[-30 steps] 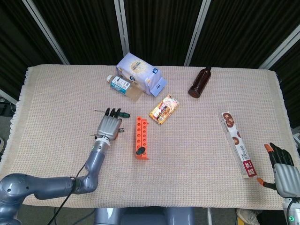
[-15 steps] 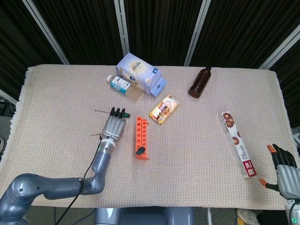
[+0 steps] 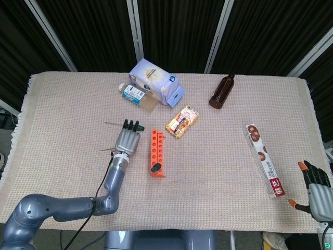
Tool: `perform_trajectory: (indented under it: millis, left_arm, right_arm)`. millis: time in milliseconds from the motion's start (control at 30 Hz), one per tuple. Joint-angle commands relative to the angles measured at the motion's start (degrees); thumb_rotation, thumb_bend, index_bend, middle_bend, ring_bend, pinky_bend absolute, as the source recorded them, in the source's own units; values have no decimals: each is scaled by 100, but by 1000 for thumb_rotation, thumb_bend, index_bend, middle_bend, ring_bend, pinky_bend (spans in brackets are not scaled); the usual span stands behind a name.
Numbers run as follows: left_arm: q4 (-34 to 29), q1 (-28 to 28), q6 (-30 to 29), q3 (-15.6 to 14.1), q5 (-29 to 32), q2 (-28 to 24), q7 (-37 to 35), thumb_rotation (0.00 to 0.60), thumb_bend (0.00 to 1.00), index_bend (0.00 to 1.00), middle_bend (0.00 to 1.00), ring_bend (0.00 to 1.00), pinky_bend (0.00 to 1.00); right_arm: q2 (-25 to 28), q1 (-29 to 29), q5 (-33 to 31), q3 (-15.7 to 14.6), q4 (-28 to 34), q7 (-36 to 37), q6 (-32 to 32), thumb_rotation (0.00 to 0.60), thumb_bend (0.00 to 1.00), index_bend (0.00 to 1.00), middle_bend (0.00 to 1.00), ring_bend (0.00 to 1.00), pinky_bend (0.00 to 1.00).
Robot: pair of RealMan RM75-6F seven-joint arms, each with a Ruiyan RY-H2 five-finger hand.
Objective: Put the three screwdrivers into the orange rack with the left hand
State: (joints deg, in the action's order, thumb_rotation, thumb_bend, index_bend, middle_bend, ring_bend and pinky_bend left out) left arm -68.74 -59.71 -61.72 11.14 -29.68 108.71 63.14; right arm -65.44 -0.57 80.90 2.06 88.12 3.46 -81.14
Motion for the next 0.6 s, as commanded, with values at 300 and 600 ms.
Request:
perform_trajectory:
  millis: [300, 600]
  left_arm:
    - [52, 31, 88, 57, -94, 33, -88, 600, 282, 462, 0, 0, 0]
    - [41, 105, 112, 18, -319, 43, -261, 600, 367, 545, 0, 0, 0]
  right_arm:
    - [1, -2, 0, 2, 1, -9, 22, 600, 0, 31, 0, 0, 28]
    - [-12, -6, -11, 1, -13, -9, 54, 600, 0, 32, 0, 0, 29]
